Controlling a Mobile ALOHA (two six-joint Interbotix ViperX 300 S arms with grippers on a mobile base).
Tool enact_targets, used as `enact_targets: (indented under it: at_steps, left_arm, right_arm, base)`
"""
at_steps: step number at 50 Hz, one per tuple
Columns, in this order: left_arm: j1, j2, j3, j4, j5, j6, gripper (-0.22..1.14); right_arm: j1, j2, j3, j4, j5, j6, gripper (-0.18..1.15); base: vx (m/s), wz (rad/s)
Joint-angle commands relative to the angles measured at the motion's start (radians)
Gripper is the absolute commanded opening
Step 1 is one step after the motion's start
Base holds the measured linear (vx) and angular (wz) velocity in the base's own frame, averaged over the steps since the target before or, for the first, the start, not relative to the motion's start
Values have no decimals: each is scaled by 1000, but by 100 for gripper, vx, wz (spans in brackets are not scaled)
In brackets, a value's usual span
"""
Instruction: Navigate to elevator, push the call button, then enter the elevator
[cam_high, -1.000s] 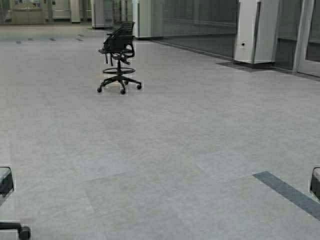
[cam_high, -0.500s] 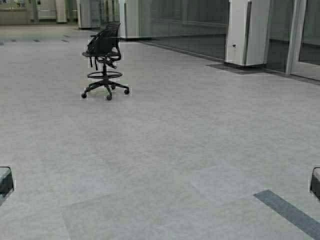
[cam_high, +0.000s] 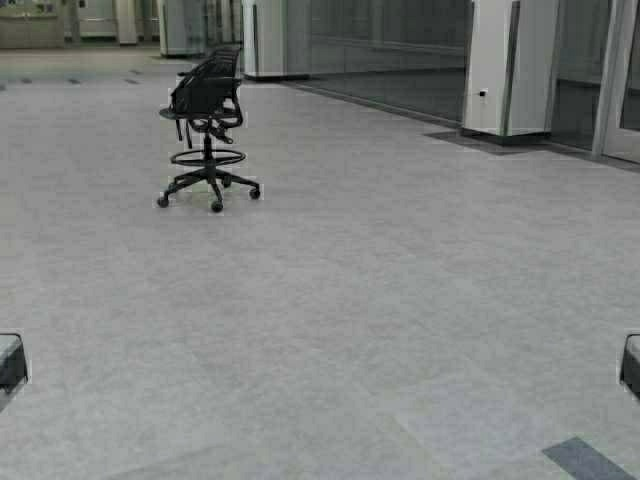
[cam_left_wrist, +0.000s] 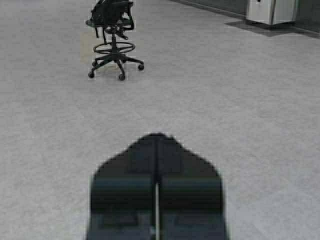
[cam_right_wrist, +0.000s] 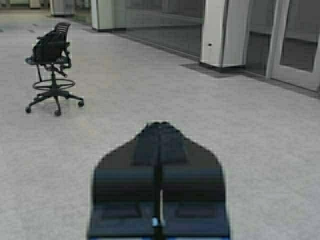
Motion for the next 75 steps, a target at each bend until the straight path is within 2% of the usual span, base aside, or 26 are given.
enact_targets:
  at_steps: [1,53,75]
  left_arm:
    - [0,14,-18,2,-11,-3,3]
    - [0,15,-11,2,-23,-15,3]
    - [0,21,-20,3,-35,-28,3]
  right_arm:
    - [-3,3,-15,0,-12,-3,5]
    - [-2,-40,18,-2,-40,-5,5]
    - [-2,-81,26,0,-57,2,5]
  base:
    - [70,5]
    - [70,24]
    - [67,42]
